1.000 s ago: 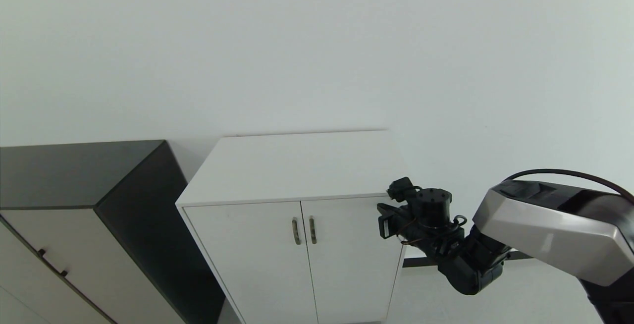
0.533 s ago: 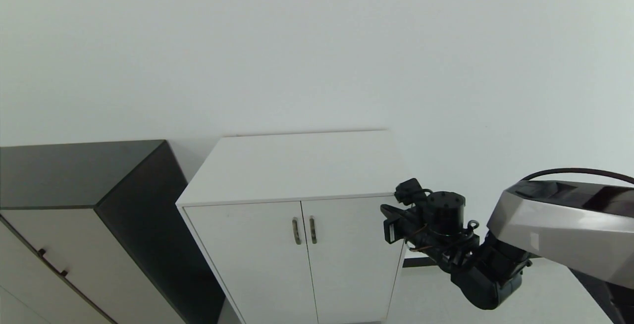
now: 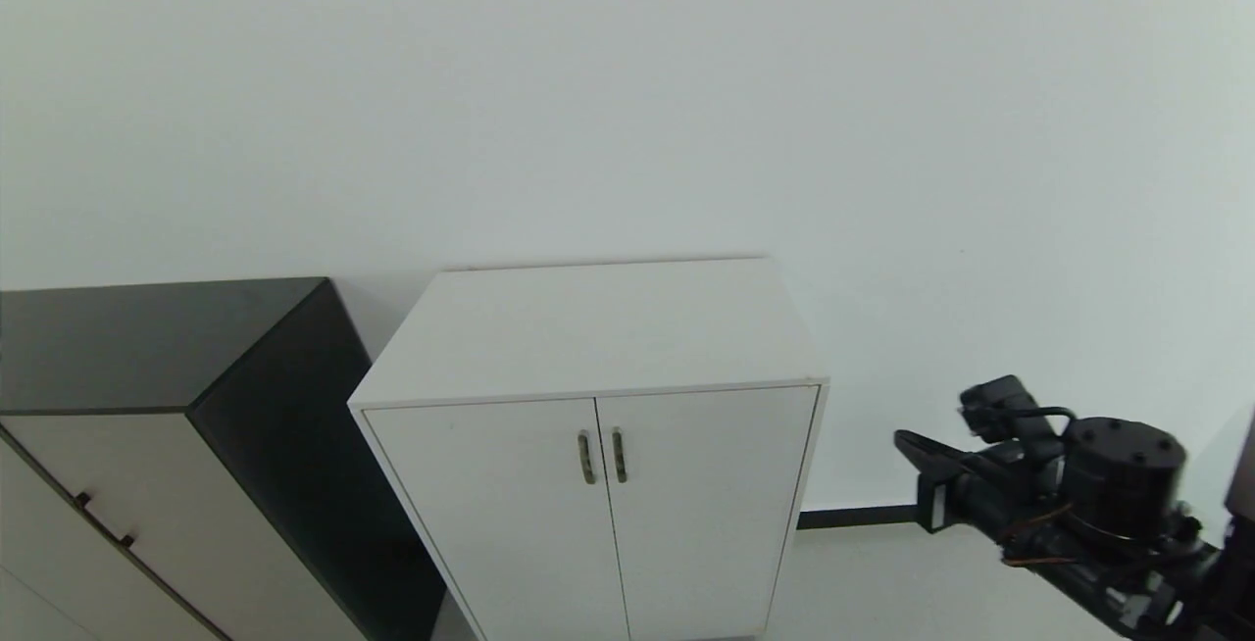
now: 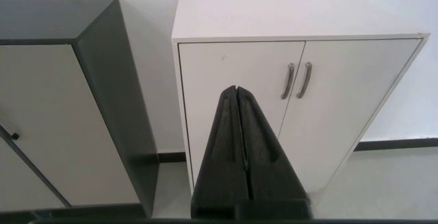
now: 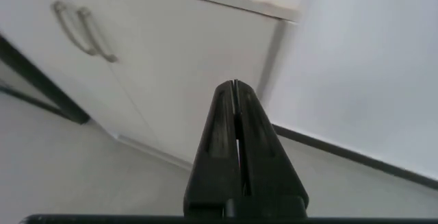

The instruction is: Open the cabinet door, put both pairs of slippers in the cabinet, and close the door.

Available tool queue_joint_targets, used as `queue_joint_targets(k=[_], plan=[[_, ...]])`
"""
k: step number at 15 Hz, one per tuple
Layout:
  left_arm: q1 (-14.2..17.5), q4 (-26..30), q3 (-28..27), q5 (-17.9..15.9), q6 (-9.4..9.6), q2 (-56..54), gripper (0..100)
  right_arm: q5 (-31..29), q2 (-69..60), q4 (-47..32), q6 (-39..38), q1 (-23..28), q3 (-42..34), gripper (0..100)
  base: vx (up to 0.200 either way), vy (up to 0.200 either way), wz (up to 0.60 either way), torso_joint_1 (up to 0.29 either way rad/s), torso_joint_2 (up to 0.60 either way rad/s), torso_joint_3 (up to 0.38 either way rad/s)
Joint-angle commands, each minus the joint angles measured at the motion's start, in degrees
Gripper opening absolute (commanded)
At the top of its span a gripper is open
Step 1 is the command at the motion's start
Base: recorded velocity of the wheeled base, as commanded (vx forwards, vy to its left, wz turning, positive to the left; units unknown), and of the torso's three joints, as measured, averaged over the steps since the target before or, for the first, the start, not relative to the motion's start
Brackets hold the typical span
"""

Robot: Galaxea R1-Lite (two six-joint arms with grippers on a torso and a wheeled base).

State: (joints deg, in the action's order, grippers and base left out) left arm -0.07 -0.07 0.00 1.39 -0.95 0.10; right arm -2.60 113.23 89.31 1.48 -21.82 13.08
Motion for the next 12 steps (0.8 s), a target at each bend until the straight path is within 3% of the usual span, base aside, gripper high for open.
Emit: queue_joint_targets(k=[1, 2, 4, 7, 8, 12], plan=[[-0.01, -0.01, 0.00, 0.02, -0.02, -0.01, 0, 0.05, -11.01, 0.69, 1.95, 10.75, -11.06, 0, 0.000, 0.000, 0.00, 0.000, 0.00, 0.000], [-0.01, -0.01, 0.00, 0.02, -0.02, -0.01, 0, 0.14, -13.38, 0.52, 2.30, 13.91, -13.08, 0, 0.000, 0.000, 0.00, 0.000, 0.00, 0.000], [-0.01, -0.01, 0.00, 0.02, -0.02, -0.01, 0, 0.49, -22.61, -10.38, 1.78, 18.04, -13.08, 0, 0.000, 0.000, 0.00, 0.000, 0.00, 0.000], [-0.01, -0.01, 0.00, 0.02, -0.02, -0.01, 0, 1.01, -43.88, -37.28, 0.90, 19.45, -13.08, 0, 0.000, 0.000, 0.00, 0.000, 0.00, 0.000], [-0.01, -0.01, 0.00, 0.02, -0.02, -0.01, 0, 2.33, -55.57, -50.99, 0.90, 20.15, -13.08, 0, 0.000, 0.000, 0.00, 0.000, 0.00, 0.000], [-0.01, -0.01, 0.00, 0.10, -0.02, -0.01, 0, 3.39, -86.33, -79.73, 0.90, 20.33, -13.08, 0, 0.000, 0.000, 0.00, 0.000, 0.00, 0.000]])
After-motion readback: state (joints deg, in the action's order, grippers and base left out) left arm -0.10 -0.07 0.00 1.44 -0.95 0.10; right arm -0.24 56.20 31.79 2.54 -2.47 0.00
